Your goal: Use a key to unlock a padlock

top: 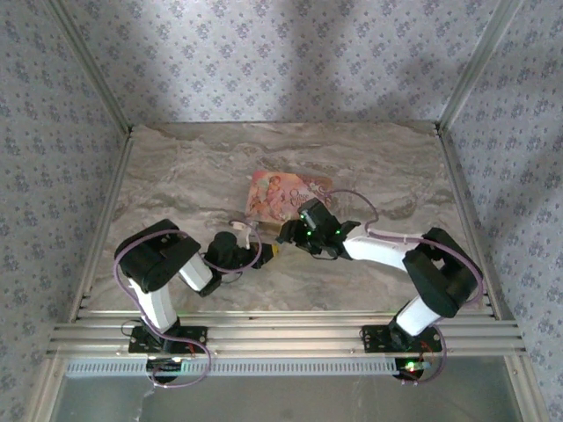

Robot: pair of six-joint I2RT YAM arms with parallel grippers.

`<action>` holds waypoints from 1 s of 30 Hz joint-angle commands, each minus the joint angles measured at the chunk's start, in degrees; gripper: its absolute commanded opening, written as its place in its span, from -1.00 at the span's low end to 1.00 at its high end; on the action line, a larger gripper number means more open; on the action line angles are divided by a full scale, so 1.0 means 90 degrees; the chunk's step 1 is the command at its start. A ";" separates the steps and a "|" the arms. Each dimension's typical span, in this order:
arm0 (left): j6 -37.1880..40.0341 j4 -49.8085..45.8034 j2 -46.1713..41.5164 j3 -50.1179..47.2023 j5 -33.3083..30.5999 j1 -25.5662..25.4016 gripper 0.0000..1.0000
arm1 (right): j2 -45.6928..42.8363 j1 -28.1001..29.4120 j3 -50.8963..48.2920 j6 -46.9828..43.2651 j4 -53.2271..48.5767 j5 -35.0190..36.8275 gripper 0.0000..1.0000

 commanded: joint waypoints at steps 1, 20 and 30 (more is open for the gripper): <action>-0.0353 -0.0292 -0.0096 -0.0029 -0.0325 -0.0190 -1.00 | 0.0171 0.0197 0.0113 0.0343 0.0388 0.0189 0.17; 0.0069 -0.1091 -0.0569 0.0138 -0.0470 -0.0335 -1.00 | 0.0810 0.0254 0.0616 0.0295 -0.0098 -0.0167 -0.07; 0.0592 -0.2153 -0.1421 0.0228 -0.0489 -0.0330 -0.94 | 0.0771 0.0206 0.0646 0.0222 -0.0163 -0.0097 -0.80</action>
